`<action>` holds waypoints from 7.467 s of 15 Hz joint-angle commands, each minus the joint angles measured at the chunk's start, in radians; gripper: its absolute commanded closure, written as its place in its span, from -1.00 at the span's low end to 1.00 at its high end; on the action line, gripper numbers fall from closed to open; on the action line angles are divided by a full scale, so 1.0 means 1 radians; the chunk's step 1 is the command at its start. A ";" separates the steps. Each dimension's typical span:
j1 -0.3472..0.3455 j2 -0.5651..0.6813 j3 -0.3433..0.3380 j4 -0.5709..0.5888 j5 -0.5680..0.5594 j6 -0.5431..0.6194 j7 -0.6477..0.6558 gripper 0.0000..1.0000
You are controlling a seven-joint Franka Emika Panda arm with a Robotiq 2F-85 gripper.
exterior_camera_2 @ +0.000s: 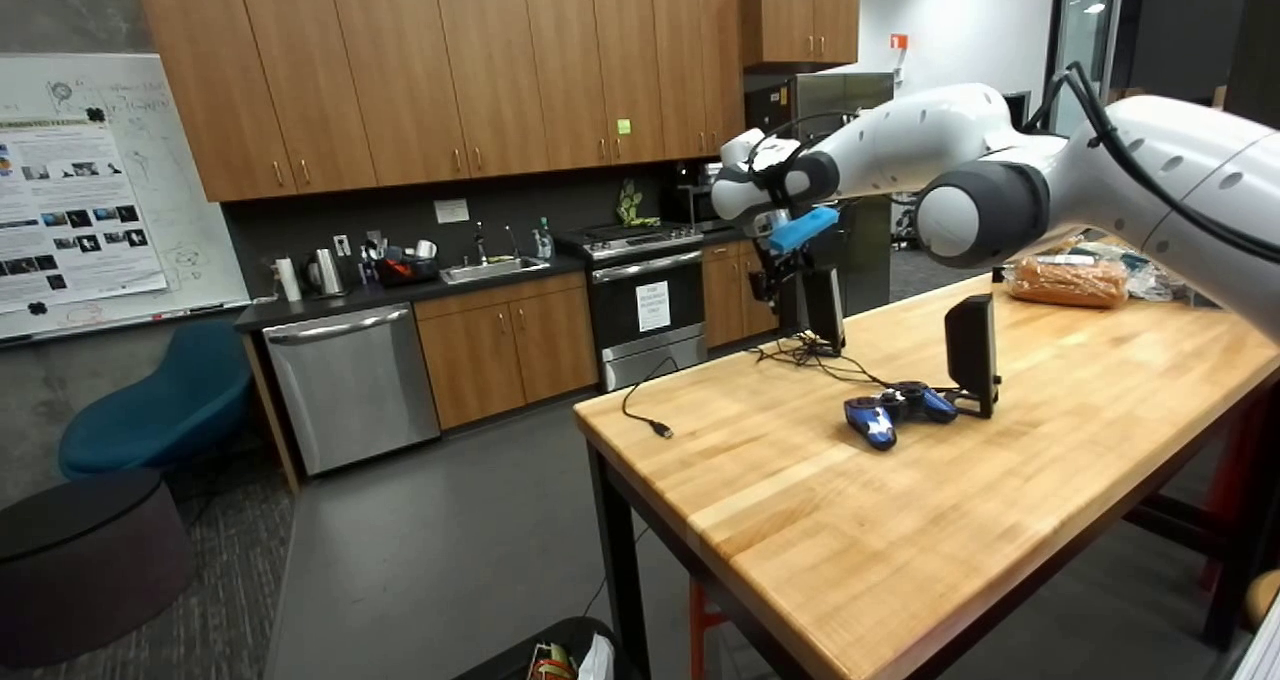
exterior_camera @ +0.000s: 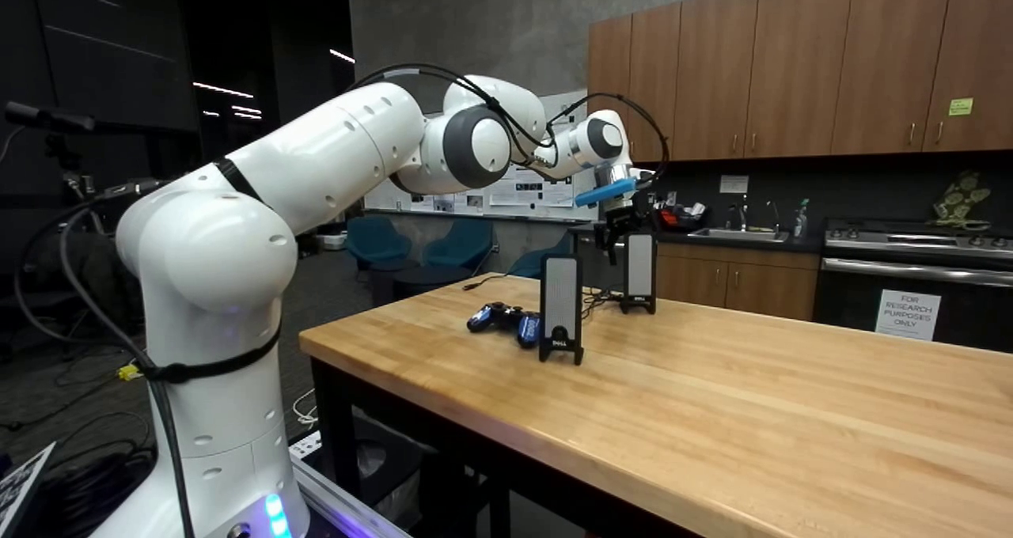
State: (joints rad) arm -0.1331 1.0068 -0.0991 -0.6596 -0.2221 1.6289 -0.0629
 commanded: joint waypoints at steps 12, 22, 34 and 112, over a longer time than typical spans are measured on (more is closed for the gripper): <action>-0.046 0.051 -0.006 0.066 -0.001 -0.117 -0.021 -1.00; -0.042 0.044 -0.012 0.030 -0.029 -0.167 -0.037 -1.00; -0.059 0.001 -0.047 -0.066 -0.056 -0.180 -0.058 -1.00; 0.040 0.170 0.038 0.102 0.146 0.183 0.193 -1.00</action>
State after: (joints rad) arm -0.0827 1.1404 -0.0695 -0.6187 -0.0928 1.8378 0.1182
